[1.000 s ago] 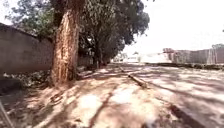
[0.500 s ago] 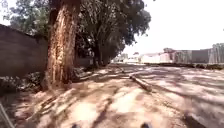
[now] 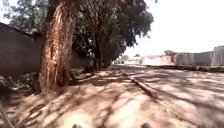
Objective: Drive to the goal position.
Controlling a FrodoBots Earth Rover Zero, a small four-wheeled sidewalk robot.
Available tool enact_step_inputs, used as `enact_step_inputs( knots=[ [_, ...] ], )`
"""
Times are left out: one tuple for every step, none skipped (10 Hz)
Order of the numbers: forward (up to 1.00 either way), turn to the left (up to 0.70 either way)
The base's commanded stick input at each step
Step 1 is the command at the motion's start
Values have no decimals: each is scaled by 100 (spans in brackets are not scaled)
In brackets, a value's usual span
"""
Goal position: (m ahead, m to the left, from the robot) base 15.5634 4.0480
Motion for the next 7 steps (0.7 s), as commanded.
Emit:
enact_step_inputs(
  knots=[
    [70, 0],
    [70, 0],
    [70, 0],
    [70, 0],
    [70, 0],
    [70, 0],
    [70, 0]
  ],
)
